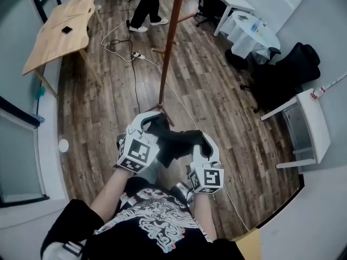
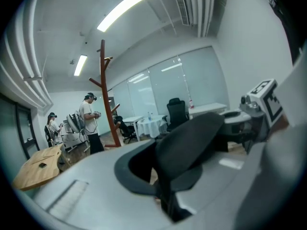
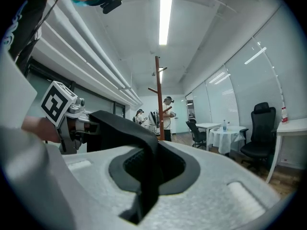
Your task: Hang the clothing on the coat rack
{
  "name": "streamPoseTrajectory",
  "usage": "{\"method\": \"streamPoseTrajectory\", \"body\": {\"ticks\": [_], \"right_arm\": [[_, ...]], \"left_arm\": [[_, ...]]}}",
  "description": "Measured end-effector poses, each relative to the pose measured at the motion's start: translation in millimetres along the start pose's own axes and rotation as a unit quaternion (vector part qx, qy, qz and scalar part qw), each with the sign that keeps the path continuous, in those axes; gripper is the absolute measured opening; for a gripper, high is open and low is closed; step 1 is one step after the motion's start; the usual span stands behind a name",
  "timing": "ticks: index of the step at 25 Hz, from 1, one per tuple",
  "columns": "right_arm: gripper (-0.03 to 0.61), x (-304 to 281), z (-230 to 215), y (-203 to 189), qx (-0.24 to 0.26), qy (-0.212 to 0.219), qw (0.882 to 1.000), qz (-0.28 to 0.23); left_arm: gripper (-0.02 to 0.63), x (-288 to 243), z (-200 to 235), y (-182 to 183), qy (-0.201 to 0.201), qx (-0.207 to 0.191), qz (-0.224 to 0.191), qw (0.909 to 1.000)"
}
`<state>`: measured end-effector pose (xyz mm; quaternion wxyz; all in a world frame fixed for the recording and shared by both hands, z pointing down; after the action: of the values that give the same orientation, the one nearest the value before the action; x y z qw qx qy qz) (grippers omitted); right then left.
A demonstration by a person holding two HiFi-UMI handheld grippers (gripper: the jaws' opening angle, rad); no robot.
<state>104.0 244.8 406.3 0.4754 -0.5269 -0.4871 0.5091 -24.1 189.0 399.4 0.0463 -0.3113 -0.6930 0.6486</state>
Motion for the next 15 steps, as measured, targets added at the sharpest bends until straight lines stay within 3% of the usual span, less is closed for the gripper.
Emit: {"method": "streamPoseTrajectory", "body": {"ticks": [15], "right_arm": [[0.022, -173.3, -20.4, 22.0, 0.009, 0.003, 1.000, -0.001]], "left_arm": [[-0.006, -97.5, 139.5, 9.4, -0.006, 0.017, 0.003, 0.9998]]}}
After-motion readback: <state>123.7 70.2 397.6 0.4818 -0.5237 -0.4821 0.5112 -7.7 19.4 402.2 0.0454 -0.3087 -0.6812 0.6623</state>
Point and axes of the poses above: the fingertips, and each gripper's own axes: x backward along the fingers, z to its left, y out of its top, the point moved 1 cm from there along x, backward along the fingers, and after that the axes turned 13 degrees about -y, right-handed, at the moved point
